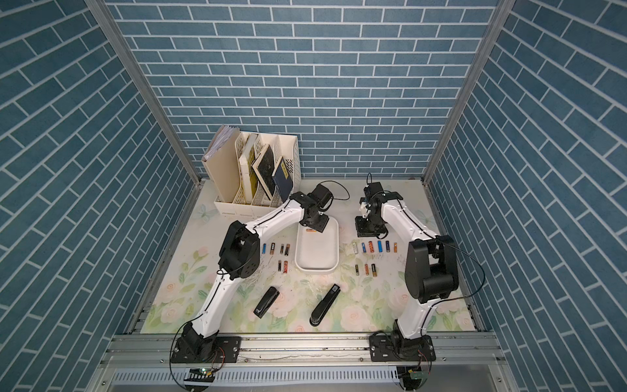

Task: Take the batteries out of the storage box
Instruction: Pick up the battery from the storage box.

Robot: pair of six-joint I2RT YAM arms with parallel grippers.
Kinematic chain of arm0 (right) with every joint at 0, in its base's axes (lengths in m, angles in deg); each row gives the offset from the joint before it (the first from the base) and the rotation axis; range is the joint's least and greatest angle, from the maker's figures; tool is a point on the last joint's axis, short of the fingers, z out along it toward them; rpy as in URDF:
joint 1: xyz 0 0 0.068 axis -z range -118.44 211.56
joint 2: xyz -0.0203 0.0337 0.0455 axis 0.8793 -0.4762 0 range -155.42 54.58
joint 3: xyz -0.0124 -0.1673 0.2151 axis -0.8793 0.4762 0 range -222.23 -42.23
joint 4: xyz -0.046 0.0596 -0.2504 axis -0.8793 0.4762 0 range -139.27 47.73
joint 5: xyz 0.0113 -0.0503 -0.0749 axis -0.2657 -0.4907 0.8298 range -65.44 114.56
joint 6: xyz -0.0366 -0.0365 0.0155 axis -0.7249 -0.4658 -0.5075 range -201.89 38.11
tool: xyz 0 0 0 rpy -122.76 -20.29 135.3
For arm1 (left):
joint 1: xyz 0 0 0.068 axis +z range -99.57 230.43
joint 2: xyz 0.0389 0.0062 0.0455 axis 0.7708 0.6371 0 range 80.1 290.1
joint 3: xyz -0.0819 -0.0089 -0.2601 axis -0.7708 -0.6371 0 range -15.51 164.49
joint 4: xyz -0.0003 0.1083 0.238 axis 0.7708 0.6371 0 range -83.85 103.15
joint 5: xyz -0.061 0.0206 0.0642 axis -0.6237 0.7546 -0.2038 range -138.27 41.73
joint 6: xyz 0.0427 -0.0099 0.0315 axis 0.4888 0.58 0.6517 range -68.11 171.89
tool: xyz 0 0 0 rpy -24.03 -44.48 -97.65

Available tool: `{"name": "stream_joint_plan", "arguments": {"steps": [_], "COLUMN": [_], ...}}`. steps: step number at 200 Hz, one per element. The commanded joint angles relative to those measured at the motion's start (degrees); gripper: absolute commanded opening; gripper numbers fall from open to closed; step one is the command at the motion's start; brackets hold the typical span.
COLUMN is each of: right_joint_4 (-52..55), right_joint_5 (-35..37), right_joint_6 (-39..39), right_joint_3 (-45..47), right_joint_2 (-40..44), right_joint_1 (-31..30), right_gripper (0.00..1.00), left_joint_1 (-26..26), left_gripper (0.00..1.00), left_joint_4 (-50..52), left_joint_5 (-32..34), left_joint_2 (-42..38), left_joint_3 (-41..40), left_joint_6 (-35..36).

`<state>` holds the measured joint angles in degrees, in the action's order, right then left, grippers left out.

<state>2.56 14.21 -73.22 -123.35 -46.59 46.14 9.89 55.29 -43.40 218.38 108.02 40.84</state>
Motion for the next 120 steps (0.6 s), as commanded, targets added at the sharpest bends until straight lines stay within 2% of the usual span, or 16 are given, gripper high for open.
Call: {"name": "stream_joint_plan", "arguments": {"steps": [1, 23, 33, 63, 120], "right_joint_4": [1.23, 1.0, 0.95, 0.87, 0.76], "right_joint_5": [-0.13, -0.09, -0.19, -0.37, -0.26], "right_joint_6": [-1.02, -0.97, -1.02, -1.1, -1.28], "right_joint_3": [-0.12, 0.04, 0.15, 0.39, 1.02], "right_joint_2": [-0.88, -0.96, -0.96, -0.88, -0.79], "right_joint_1": [0.13, 0.13, 0.13, 0.13, 0.14], "right_gripper": [0.3, 0.3, 0.3, 0.3, 0.3], "left_joint_1": [-0.26, -0.16, -0.16, -0.16, -0.15], "left_gripper": [0.61, 0.5, 0.49, 0.57, 0.59], "left_joint_4": [-0.31, -2.09, -2.23, -2.26, -3.05], "left_joint_5": [0.71, 1.22, 1.55, 1.92, 2.52], "left_joint_2": [0.16, -1.01, -0.91, -0.07, 0.31], "left_joint_3": [-2.77, -4.74, -4.87, -4.87, -5.43], "left_joint_6": [0.69, 0.25, 0.06, 0.32, 1.76]}}
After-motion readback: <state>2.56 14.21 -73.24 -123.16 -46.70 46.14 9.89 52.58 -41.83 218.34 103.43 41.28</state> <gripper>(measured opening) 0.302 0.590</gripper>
